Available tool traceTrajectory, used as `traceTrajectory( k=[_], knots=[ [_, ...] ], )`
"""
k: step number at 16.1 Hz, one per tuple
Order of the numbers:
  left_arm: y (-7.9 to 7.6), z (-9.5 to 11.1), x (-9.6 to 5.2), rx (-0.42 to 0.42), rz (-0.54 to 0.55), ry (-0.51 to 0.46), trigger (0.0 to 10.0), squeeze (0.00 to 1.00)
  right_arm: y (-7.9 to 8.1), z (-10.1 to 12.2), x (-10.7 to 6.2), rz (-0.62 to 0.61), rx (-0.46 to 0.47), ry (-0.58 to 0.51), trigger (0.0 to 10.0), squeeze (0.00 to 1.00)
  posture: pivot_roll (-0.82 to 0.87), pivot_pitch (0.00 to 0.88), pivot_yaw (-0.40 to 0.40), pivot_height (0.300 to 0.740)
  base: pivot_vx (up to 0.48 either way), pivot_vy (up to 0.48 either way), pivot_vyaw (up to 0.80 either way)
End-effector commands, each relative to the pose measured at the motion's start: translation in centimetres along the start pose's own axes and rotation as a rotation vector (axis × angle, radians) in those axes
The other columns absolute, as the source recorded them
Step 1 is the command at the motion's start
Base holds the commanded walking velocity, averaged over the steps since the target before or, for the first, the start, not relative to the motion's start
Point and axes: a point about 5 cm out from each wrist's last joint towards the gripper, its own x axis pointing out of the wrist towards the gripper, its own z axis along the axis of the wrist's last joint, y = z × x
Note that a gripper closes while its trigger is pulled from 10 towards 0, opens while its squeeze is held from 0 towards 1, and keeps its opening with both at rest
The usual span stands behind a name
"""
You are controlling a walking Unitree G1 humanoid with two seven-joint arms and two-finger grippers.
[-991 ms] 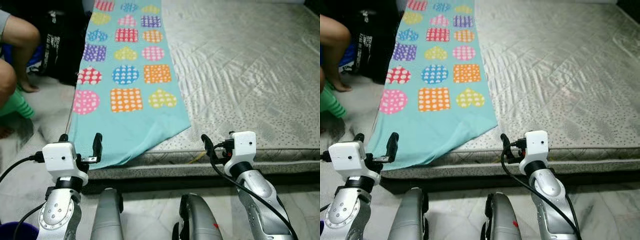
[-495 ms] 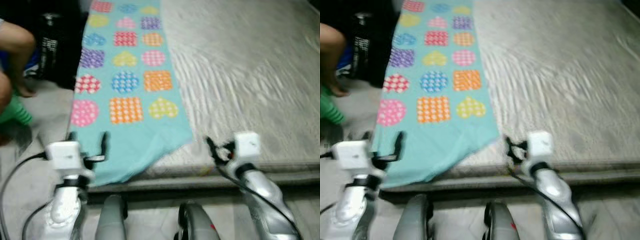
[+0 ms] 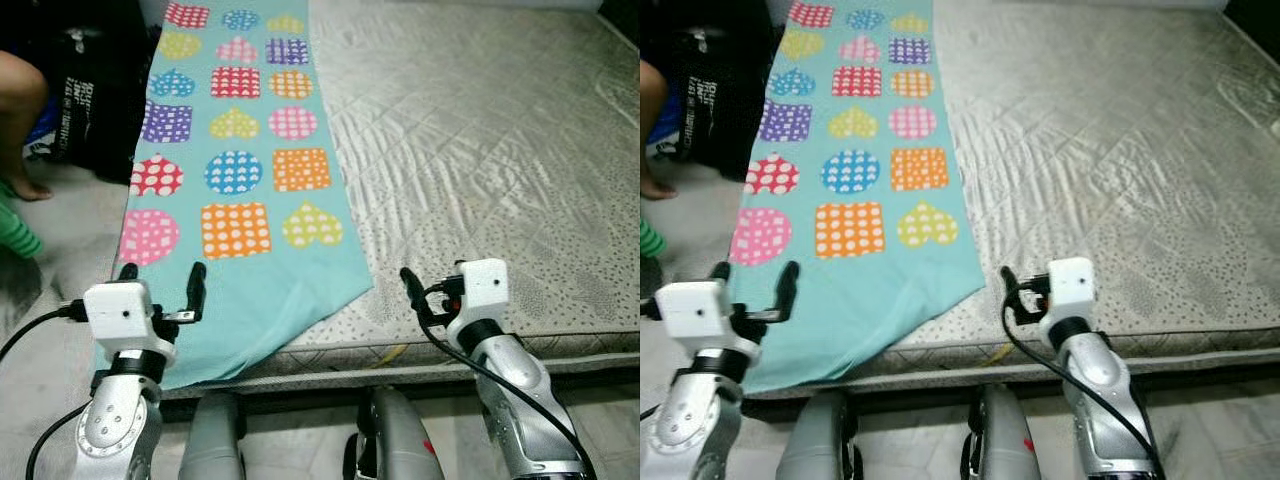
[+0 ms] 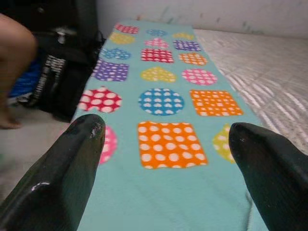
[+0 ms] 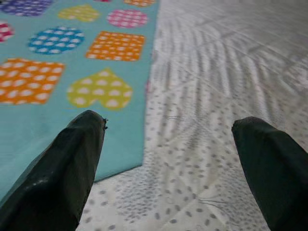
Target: Clean up the room
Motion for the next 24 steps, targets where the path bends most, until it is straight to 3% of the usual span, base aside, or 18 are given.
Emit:
traceTrajectory(
  k=[1,5,8,12,14,16,20,24],
  knots=[
    [0.0,-0.3,0.1,-0.003,0.005,0.022,10.0,0.0,-0.3,-0.2,0.2,0.003,-0.018,0.011,10.0,0.0,0.07,0.208,-0.051,0.611,0.0,0.0,0.0],
    [-0.2,-0.2,0.3,-0.007,-0.009,0.019,10.0,0.0,-0.6,0.1,1.7,0.035,-0.055,0.025,10.0,0.0,0.08,0.21,-0.049,0.611,0.0,0.0,0.76],
    [-0.1,-0.2,0.2,-0.004,-0.008,0.02,10.0,0.0,-0.3,-0.1,2.6,0.078,-0.045,0.055,10.0,0.0,0.09,0.215,-0.047,0.611,0.0,0.0,0.0],
    [-0.8,0.7,0.3,0.058,-0.069,-0.017,10.0,0.0,2.4,0.6,5.5,0.292,-0.05,0.116,10.0,0.0,0.11,0.226,-0.036,0.611,0.0,0.0,0.0],
    [-0.7,0.8,0.3,0.059,-0.067,-0.02,10.0,0.0,3.2,1.4,6.5,0.288,-0.037,0.077,10.0,0.0,0.13,0.224,-0.037,0.611,0.0,0.0,0.0],
    [-0.5,0.8,0.3,0.054,-0.055,-0.018,10.0,0.0,4.2,1.2,6.5,0.308,0.017,0.061,10.0,0.0,0.14,0.225,-0.041,0.606,0.0,0.0,0.0],
    [-0.6,0.8,0.3,0.056,-0.059,-0.015,10.0,0.0,4.6,0.1,5.9,0.336,0.009,0.067,10.0,0.0,0.14,0.229,-0.036,0.556,0.0,0.0,0.0],
    [-0.7,1.3,0.8,0.11,-0.072,-0.046,10.0,0.0,5.7,0.2,6.6,0.391,-0.026,0.105,10.0,0.0,0.14,0.228,-0.025,0.551,0.0,0.0,0.0]
  ],
)
